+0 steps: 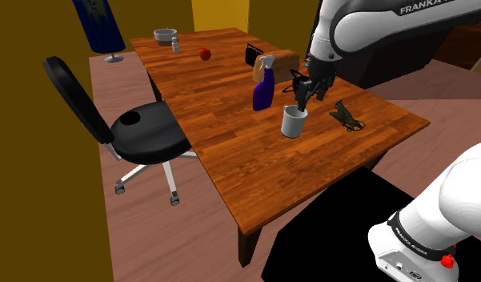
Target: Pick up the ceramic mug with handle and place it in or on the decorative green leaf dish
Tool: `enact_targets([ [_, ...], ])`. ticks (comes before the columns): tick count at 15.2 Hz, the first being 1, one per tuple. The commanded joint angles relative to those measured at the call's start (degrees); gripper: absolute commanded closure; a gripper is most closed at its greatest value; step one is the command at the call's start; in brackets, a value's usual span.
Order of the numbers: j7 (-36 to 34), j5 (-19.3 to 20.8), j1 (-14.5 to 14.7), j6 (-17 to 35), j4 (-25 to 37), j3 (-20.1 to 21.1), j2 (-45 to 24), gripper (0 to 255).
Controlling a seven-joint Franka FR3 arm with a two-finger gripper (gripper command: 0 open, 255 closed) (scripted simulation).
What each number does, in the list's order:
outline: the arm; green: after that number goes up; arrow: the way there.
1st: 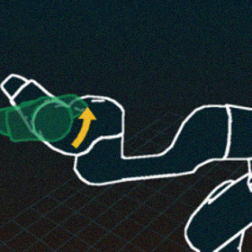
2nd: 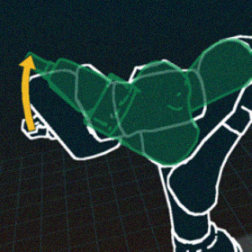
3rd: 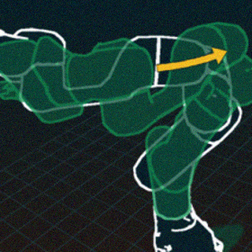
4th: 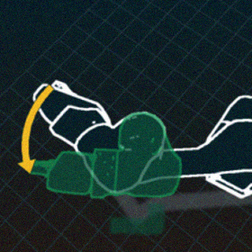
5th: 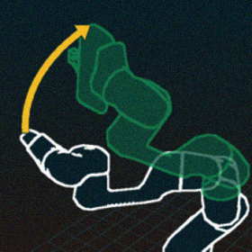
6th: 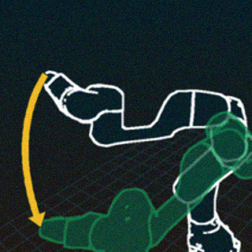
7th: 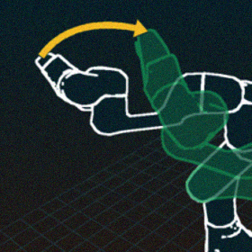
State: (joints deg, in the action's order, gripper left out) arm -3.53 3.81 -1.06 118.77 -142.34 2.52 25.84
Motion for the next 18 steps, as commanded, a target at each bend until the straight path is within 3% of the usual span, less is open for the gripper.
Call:
enact_targets([
  [1,-0.5,0.1,0.0,4.9,-0.2,0.2,-3.9,0],
  [6,-1.4,0.7,-0.1,14.1,1.7,0.6,-13.3,0],
  [13,-1.9,1.5,-0.4,19.9,-0.2,0.5,-17.3,0],
  [18,-1.9,1.6,-0.4,20.4,-0.3,0.5,-17.7,0],
])
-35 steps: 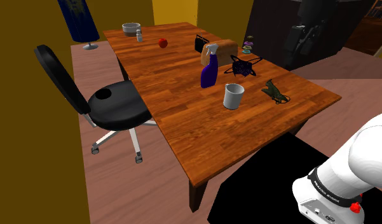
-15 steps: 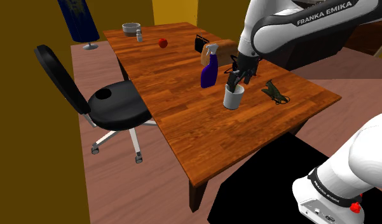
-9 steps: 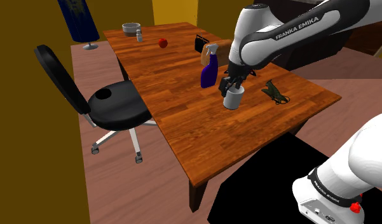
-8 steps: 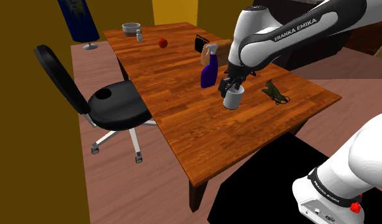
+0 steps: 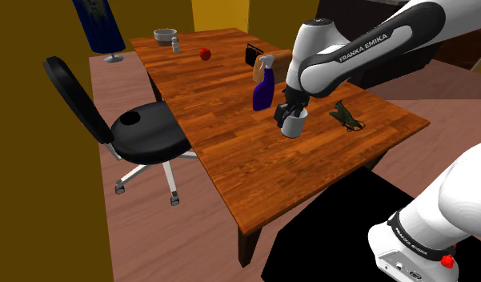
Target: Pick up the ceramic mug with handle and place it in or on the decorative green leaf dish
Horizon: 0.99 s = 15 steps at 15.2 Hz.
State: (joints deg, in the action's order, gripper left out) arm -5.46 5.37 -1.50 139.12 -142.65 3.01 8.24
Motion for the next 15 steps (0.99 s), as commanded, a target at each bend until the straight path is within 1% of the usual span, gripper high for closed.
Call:
enact_targets([
  [1,0.0,0.0,0.0,0.1,0.0,0.0,-0.1,0],
  [3,0.0,0.0,0.0,0.1,0.0,0.0,-0.1,0],
  [4,0.0,0.0,0.0,0.0,0.0,0.0,-0.1,255],
  [13,0.0,0.0,0.0,0.1,0.0,0.0,-0.1,255],
  [15,0.3,-0.2,0.1,-1.6,0.6,0.0,1.0,255],
])
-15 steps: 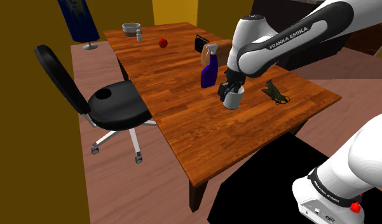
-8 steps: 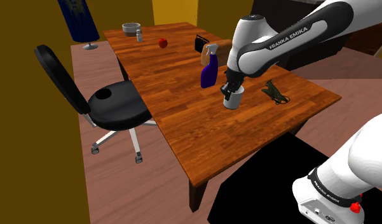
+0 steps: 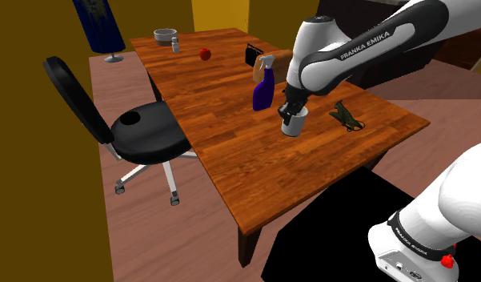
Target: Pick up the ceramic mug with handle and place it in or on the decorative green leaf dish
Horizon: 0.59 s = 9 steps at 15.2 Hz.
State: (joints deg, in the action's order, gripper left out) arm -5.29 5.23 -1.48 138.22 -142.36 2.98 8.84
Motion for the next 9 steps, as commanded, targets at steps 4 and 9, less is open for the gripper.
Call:
enact_targets([
  [4,0.5,-0.5,0.1,-4.1,1.7,0.0,2.4,255],
  [9,1.0,-0.9,0.3,-8.2,3.8,-0.1,4.5,255],
])
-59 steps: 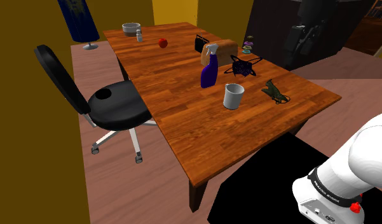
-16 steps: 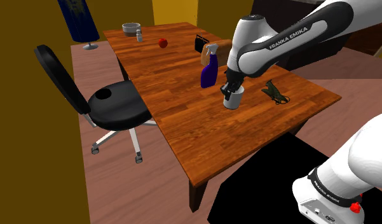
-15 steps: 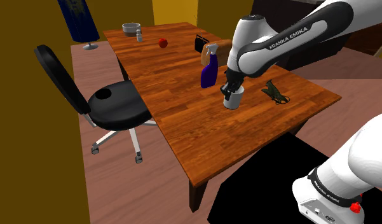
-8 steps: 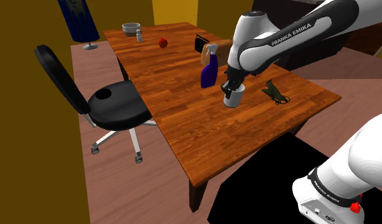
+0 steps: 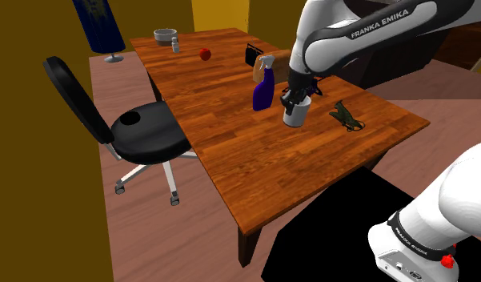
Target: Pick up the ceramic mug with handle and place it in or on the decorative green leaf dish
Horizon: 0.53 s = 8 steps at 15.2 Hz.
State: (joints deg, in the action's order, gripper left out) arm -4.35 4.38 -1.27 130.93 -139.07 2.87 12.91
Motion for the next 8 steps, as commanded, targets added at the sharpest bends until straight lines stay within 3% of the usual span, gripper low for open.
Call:
enact_targets([
  [1,0.2,-0.2,0.1,-1.8,0.9,0.0,0.9,255],
  [8,0.7,-0.6,0.2,-7.5,4.3,-0.1,3.2,255],
])
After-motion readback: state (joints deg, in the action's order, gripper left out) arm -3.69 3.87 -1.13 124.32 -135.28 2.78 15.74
